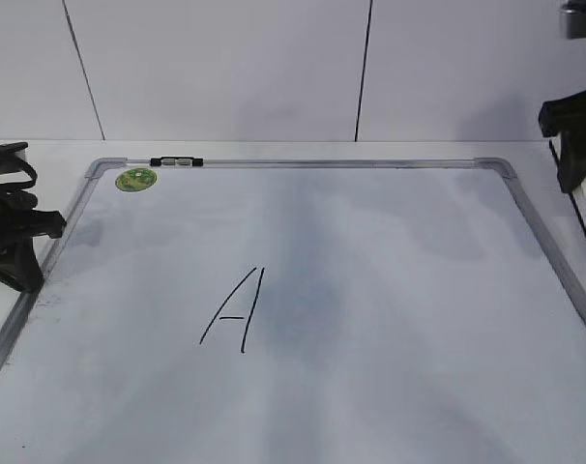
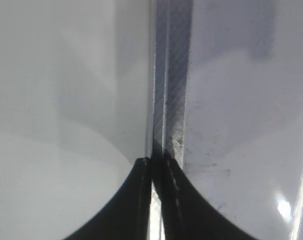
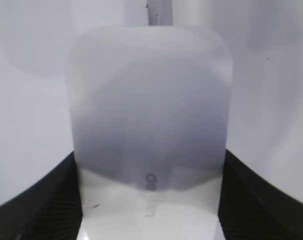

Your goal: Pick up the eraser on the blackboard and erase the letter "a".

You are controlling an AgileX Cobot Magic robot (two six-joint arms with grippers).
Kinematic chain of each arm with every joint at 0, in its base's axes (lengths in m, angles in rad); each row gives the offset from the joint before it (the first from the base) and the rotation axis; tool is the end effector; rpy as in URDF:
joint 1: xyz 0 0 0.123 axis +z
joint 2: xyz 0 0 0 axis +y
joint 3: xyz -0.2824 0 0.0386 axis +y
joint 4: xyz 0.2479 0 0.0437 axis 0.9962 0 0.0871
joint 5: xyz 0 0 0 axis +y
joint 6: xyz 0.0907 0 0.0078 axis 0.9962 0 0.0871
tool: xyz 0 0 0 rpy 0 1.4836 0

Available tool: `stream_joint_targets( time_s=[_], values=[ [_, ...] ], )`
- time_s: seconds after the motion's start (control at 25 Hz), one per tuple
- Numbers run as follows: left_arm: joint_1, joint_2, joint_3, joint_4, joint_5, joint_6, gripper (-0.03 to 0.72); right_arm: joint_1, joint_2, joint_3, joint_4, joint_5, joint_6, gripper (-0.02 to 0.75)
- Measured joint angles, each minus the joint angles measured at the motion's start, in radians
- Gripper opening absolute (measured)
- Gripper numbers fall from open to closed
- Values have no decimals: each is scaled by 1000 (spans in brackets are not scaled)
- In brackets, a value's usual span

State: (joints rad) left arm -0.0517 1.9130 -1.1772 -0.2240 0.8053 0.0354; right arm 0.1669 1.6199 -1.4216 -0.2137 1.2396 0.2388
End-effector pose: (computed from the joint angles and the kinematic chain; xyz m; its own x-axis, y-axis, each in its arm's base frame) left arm 0.3545 -0.0330 0.1530 -0.9917 -0.0681 -0.1090 -0.0485 0.9837 -0.1733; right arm 0.3226 0.0358 0.3103 -0.9670 0.0036 -0.2548 0.0445 0.9869 -0.1549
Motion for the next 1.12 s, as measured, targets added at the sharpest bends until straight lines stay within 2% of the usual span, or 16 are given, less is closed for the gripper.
stream_joint_targets(
  time_s=[0.6,0.92,1.12],
  values=[
    [0,0,0,-2,-2,2,33,-12,200,-14,66,-9,-64,561],
    [0,0,0,-3,-2,2,34,-73,272,-60,128,-16,-83,561],
    [0,0,0,-3,-2,2,36,-78,321,-65,153,-16,-103,561]
  ],
)
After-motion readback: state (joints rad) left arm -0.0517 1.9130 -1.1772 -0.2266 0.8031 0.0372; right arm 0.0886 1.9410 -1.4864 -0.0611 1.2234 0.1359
